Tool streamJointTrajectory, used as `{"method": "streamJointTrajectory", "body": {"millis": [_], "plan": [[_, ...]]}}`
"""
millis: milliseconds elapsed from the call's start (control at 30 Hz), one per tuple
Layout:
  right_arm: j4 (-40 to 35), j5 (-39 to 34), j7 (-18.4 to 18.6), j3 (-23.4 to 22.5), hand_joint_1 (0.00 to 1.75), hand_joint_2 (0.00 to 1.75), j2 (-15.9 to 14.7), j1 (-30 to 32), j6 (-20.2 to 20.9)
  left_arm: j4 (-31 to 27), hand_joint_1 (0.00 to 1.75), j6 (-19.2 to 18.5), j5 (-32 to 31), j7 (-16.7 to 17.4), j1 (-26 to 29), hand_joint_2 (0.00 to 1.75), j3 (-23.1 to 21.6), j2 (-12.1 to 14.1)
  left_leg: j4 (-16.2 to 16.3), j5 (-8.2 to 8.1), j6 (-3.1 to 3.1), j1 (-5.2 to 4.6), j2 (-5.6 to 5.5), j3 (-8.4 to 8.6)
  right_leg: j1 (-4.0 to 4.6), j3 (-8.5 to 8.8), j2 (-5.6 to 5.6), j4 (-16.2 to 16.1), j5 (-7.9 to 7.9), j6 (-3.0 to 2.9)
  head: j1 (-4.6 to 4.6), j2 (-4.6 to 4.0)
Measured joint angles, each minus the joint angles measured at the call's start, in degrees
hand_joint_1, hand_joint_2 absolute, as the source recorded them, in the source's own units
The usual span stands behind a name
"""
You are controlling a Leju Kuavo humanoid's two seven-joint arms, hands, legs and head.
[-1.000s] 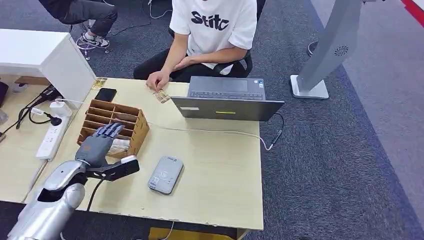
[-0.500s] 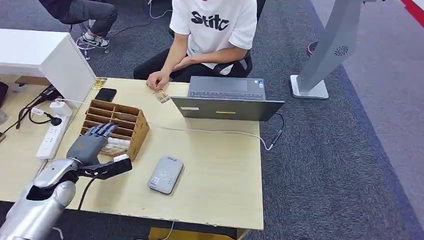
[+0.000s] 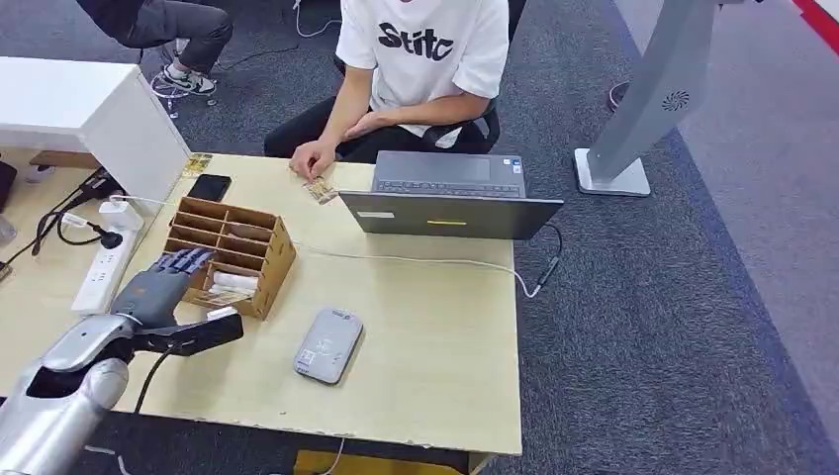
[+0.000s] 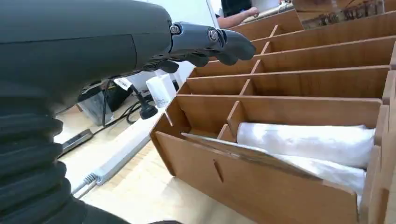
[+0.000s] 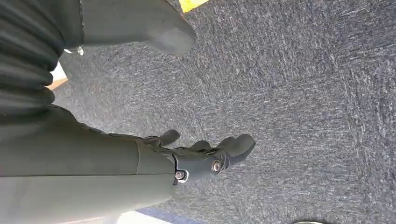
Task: Pass the card to the sensor for recognition and then transmit it.
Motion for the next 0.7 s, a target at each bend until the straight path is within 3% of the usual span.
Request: {"method": "streamJointTrajectory", "body": {"millis": [433,467,700], "plan": [[0.0,0.33,0.0,-0.33,0.0,1.75,0.0,-0.01,0.0,0.0,1.61,-0.46,0.02,0.0,-0.01,1.75,-0.24,0.61,0.0,0.0,0.0,0.0,0.0,0.0,0.0,0.0,0.0,0.0,0.0,0.0,-0.02,0.0],[0.0,0.33,0.0,-0.33,0.0,1.75,0.0,-0.01,0.0,0.0,1.75,-0.46,0.02,0.0,-0.01,1.75,-0.24,0.61,0.0,0.0,0.0,0.0,0.0,0.0,0.0,0.0,0.0,0.0,0.0,0.0,0.0,0.0],[0.0,0.33,0.0,-0.33,0.0,1.75,0.0,-0.01,-0.09,0.0,1.75,-0.46,0.02,0.02,-0.01,1.75,-0.46,0.7,0.0,0.0,0.0,0.0,0.0,0.0,0.0,0.0,0.0,0.0,0.0,0.0,0.0,0.0]]}}
